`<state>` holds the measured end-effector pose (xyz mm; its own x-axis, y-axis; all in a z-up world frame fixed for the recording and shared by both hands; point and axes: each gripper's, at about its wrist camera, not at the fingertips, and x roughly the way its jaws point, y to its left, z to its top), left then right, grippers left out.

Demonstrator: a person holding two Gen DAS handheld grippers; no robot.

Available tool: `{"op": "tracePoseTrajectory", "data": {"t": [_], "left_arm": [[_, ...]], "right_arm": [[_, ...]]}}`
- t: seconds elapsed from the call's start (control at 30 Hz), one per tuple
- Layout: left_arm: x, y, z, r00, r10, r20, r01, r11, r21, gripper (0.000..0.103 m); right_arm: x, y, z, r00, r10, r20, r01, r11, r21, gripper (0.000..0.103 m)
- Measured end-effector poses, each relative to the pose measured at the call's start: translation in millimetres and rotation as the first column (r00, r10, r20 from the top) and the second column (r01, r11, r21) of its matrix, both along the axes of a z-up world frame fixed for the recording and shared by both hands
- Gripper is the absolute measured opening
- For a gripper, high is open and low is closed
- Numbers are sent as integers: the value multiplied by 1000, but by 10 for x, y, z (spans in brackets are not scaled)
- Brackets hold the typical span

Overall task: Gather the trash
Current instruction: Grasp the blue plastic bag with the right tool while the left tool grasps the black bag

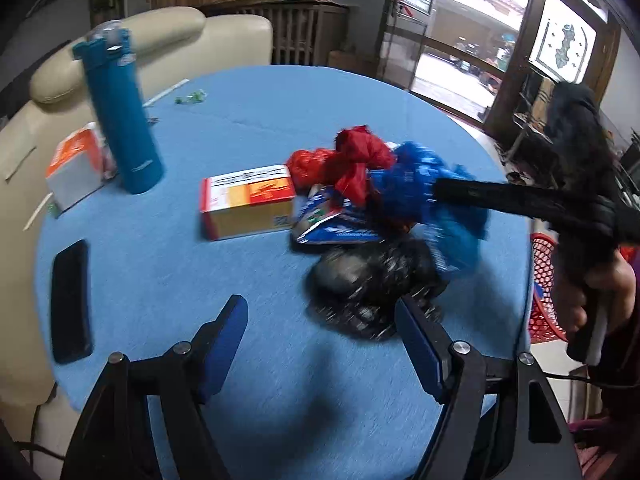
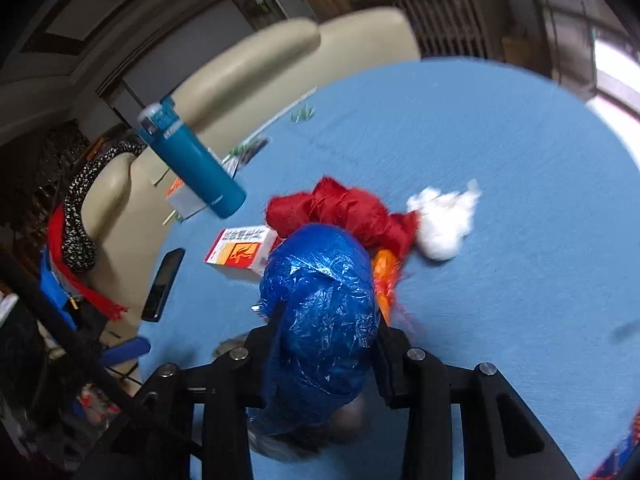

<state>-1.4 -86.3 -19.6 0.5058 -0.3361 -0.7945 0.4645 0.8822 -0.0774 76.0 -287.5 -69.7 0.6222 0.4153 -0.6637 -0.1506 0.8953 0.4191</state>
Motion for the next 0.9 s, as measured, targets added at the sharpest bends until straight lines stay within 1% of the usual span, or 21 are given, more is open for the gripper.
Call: {"op": "tracePoseTrajectory", "data": {"t": [0.07, 0.1, 0.13, 0.2, 0.3, 0.37, 0.4, 0.43, 0.47, 0.5, 0.57, 0.63, 0.73, 0.9], "left_arm": [[65, -128, -40, 999, -45, -9, 45, 999, -8, 77], [108, -200, -76, 998, -58, -15, 58, 998, 4, 77], [154, -268, -120, 997, -66, -26, 66, 998, 17, 77], [261, -391, -226, 992, -112, -65, 113, 994, 3, 77], [362, -486, -354, 987, -124, -101, 125, 992, 6, 76], [334, -512, -381, 983, -150, -105, 150, 989, -16, 59], [301, -534, -402, 979, -166, -118, 165, 986, -22, 41], [271, -557, -417, 977, -174, -125, 173, 985, -17, 31], [219, -591, -437, 976, -179, -122, 180, 984, 1, 28], [162, -625, -452, 976, -186, -111, 189, 982, 18, 21], [55, -665, -451, 976, -194, -102, 198, 980, 27, 18], [-38, -687, -420, 975, -200, -96, 202, 979, 13, 14], [-128, -724, -319, 977, -203, -58, 204, 979, 15, 12], [-237, -760, -161, 981, -195, -22, 195, 981, 11, 11]], "right_arm": [[-133, -198, 12, 999, -32, 3, 31, 999, 23, 40], [-208, -308, 4, 999, -54, 1, 54, 998, 36, 40], [-302, -436, -29, 997, -82, -4, 82, 995, 51, 40], [-443, -605, -77, 992, -124, -18, 125, 990, 72, 40], [-641, -885, -191, 982, -183, -54, 187, 978, 89, 40], [-729, -1012, -282, 974, -211, -81, 219, 970, 108, 40], [-764, -1064, -322, 971, -219, -93, 230, 966, 121, 40], [-808, -1134, -358, 969, -226, -103, 238, 962, 133, 40], [-836, -1175, -382, 968, -229, -105, 243, 958, 151, 40], [-849, -1184, -399, 968, -230, -103, 244, 956, 165, 40], [-848, -1189, -399, 968, -232, -96, 245, 955, 164, 40], [-850, -1172, -389, 970, -230, -84, 240, 958, 155, 40], [-865, -1142, -364, 972, -224, -67, 232, 960, 155, 40], [-946, -1204, -298, 971, -237, -40, 240, 957, 161, 40]]}}
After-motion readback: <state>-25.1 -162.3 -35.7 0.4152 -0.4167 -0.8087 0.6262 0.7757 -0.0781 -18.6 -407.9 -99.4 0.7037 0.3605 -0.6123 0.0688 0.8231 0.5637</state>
